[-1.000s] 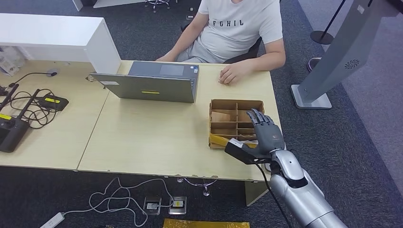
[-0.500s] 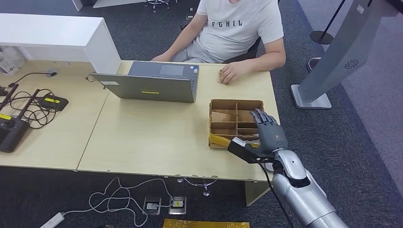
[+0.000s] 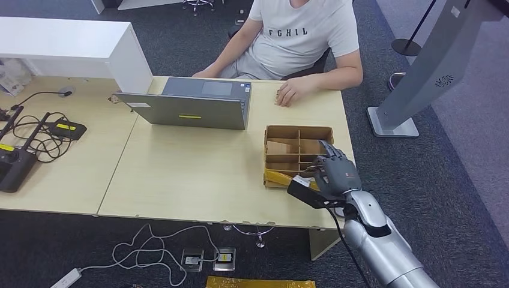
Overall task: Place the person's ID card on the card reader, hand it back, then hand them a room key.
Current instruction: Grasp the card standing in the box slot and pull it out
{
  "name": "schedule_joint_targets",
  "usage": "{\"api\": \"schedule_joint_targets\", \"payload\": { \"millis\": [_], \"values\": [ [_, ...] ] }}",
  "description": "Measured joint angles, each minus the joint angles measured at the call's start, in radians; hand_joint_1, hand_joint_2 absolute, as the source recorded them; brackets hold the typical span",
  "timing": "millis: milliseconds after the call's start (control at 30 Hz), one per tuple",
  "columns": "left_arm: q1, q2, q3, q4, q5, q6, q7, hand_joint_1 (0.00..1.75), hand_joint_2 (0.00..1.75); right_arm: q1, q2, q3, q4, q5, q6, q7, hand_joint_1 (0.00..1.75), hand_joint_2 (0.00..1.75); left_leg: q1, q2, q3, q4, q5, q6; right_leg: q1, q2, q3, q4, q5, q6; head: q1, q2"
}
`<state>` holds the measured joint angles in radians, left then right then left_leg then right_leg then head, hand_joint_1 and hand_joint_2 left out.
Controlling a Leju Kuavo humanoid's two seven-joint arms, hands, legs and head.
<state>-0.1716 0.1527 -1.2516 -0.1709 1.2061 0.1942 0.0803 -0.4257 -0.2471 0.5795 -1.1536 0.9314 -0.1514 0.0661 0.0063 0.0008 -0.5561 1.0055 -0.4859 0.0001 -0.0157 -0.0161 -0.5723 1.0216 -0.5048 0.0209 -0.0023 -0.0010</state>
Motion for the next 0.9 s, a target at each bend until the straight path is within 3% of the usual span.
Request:
{"api": "schedule_joint_targets", "payload": {
  "millis": [900],
  "values": [
    [-0.015, 0.0, 0.0, 0.0, -0.001, -0.014, 0.004, 0.0, 0.0, -0.021, 0.092, 0.017, 0.135, -0.003, -0.136, -0.062, 1.75, 1.75, 0.0, 0.001, 0.001, 0.0, 0.0, -0.001, 0.0, 0.0, 0.0, 0.0, 0.001, -0.001, 0.0, 0.0]
  ]
}}
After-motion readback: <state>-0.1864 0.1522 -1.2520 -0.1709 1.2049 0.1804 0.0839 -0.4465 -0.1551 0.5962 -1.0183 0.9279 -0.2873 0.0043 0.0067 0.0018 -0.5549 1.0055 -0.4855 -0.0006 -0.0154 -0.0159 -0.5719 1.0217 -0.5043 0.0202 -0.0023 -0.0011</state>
